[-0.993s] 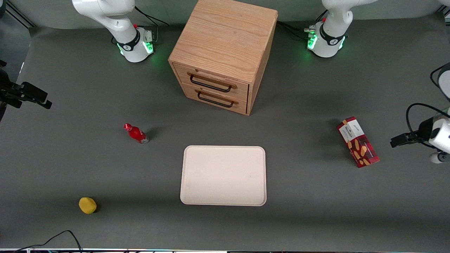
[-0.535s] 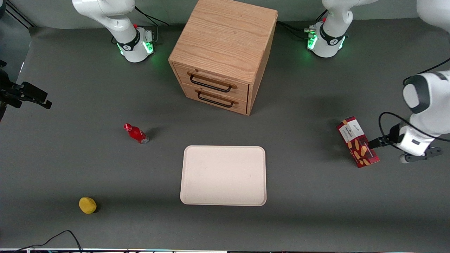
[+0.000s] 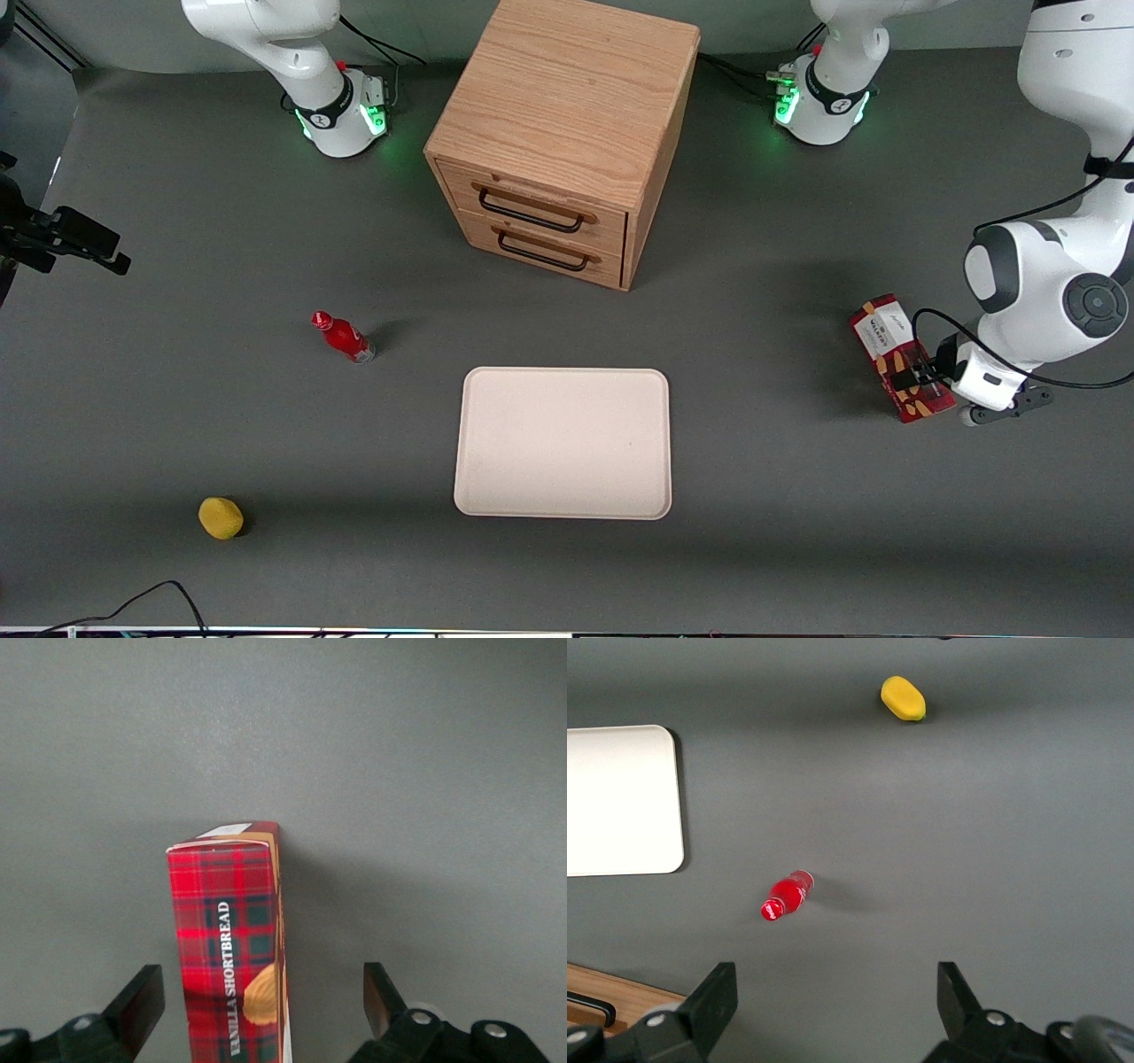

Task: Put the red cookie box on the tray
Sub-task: 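Close the left gripper on the end of the cookie box, then lift the cookie box upright with the left gripper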

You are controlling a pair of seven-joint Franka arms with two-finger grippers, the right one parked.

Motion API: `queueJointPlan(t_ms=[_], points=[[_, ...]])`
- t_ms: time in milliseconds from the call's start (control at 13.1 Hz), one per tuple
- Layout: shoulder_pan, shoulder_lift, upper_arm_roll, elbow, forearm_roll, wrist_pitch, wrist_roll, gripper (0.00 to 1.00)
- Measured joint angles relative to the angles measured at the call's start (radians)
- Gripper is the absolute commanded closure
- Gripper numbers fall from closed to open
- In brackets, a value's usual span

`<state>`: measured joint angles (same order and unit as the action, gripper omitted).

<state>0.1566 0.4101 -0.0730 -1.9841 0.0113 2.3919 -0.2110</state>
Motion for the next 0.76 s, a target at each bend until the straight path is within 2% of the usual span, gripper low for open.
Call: queueJointPlan(t_ms=[306,764], points=[[0.003,0.018,0.001,-0.058,0.000,0.106,0.001,0.02],[0.002,0.008,-0.001,-0.063,0.000,0.075,0.002,0.14]])
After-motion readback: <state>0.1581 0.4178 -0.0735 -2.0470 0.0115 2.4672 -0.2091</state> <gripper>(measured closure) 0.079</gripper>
